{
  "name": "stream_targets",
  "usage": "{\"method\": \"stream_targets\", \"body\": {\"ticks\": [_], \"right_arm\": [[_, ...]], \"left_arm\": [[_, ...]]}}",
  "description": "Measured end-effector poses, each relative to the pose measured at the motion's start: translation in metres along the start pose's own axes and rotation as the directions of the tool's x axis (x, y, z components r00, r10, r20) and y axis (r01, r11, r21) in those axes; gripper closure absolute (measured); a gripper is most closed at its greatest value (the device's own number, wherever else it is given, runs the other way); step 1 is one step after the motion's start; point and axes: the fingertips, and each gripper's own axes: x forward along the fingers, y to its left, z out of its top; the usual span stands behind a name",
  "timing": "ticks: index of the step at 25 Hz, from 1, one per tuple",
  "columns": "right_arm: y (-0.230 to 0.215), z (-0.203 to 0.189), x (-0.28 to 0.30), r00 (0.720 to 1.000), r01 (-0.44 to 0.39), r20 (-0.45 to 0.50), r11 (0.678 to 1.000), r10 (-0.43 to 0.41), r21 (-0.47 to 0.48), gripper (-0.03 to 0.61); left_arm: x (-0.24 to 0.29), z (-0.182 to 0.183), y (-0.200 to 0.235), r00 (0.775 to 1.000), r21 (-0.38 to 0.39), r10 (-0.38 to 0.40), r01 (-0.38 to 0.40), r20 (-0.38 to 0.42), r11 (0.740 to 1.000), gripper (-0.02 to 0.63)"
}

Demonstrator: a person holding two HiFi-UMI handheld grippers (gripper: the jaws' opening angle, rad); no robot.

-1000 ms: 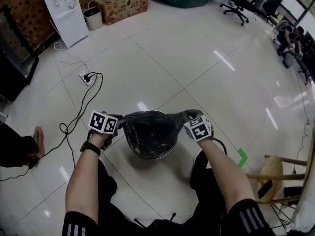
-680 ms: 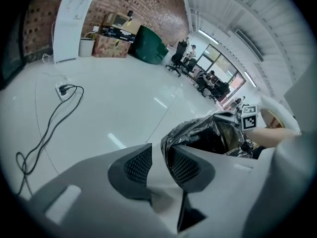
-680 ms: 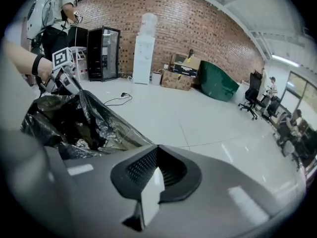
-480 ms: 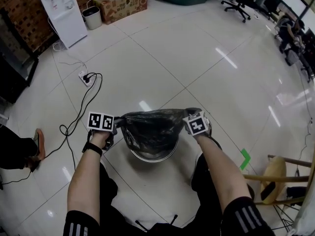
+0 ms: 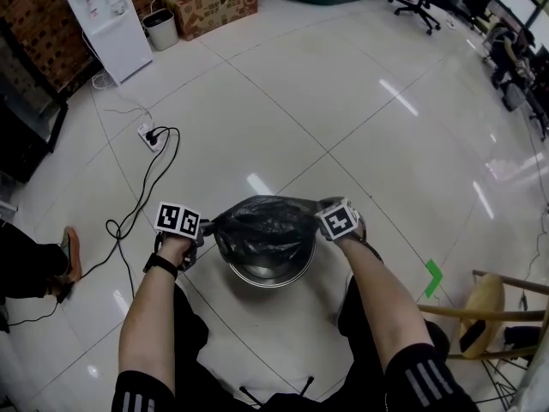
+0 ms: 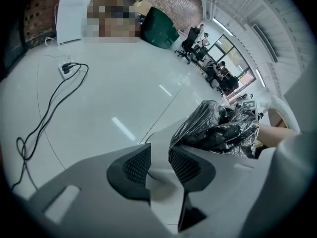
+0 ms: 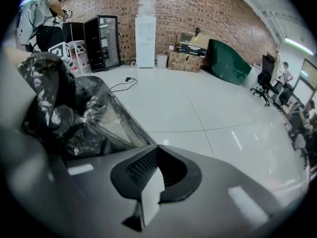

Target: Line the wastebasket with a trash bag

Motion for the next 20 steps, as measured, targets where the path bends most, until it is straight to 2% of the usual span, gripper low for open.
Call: {"method": "stream_targets", "body": {"ticks": [3, 9, 13, 20], "right_arm": [[0.011, -0.009, 0.006, 0.999, -0.041, -0.010, 0.999, 0.041, 0.015, 0.573], [0.011, -0.013, 0.017, 0.999, -0.050, 0.010, 0.998, 0.050, 0.042, 0.574], [0.006, -0.017, 0.025, 0.997, -0.083, 0.011, 0.992, 0.082, 0.090, 0.574], [0.012, -0.033, 0.022, 0.982, -0.187, 0.012, 0.970, 0.188, 0.155, 0.572]], "left_arm": [[0.004, -0.004, 0.002, 1.000, 0.001, 0.011, -0.011, -0.009, 1.000, 0.491], [0.006, 0.005, 0.011, 0.996, 0.000, 0.077, -0.077, 0.041, 0.997, 0.491], [0.012, 0.001, 0.016, 0.995, 0.012, 0.092, -0.093, 0.026, 0.996, 0.490], [0.015, -0.011, 0.010, 0.998, 0.050, 0.048, -0.047, -0.032, 0.998, 0.478]]}}
